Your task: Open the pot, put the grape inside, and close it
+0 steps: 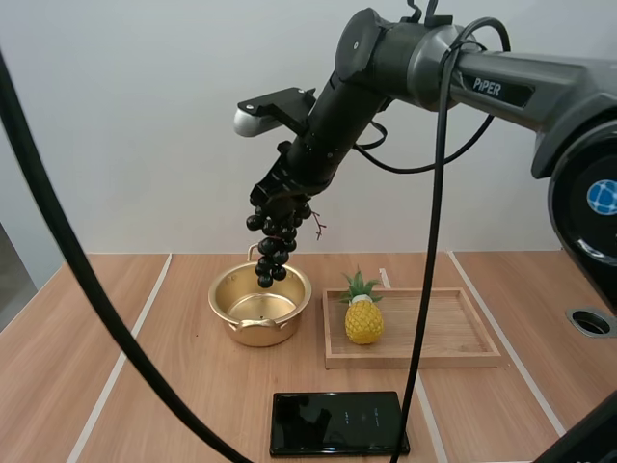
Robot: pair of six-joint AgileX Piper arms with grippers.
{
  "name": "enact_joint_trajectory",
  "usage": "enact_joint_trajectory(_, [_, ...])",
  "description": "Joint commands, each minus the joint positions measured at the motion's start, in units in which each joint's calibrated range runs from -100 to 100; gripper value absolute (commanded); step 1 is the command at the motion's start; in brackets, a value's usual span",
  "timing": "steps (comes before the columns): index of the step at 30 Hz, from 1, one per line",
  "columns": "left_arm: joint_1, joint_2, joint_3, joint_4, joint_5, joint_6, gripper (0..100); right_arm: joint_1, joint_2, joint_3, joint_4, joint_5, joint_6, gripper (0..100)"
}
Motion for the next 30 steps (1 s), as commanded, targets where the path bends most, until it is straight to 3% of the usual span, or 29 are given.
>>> enact_joint_trajectory(1, [-0.04,0.1,-0.2,-0.4,-0.4,0.3,0,0.1,0.9,-0.4,0.1,0.0,0.1,0])
enact_joint_trajectory(5, [-0.04,0.1,-0.2,0.0,0.2,0.3,0,0.5,3.7,-0.4,-0.6,-1.2,0.0,0])
enact_joint_trajectory(10, [-0.04,0.1,-0.2,0.0,1.3,0.3,0,3.9,6.5,-0.4,-5.2,-5.4,0.2,0])
enact_joint_trajectory(15, [-0.04,0.1,-0.2,0.0,2.5,0.3,0,7.9,9.8,-0.4,-17.8,-11.8,6.8,0])
enact_joint_trajectory(19, [-0.04,0.1,-0.2,0.0,5.1,0.3,0,8.9,12.4,-0.4,-27.0,-15.6,12.1,0])
enact_joint_trajectory(30, [-0.04,0.1,-0.2,0.0,5.5,0.3,0,8.9,17.5,-0.4,-25.3,-17.9,13.2,0])
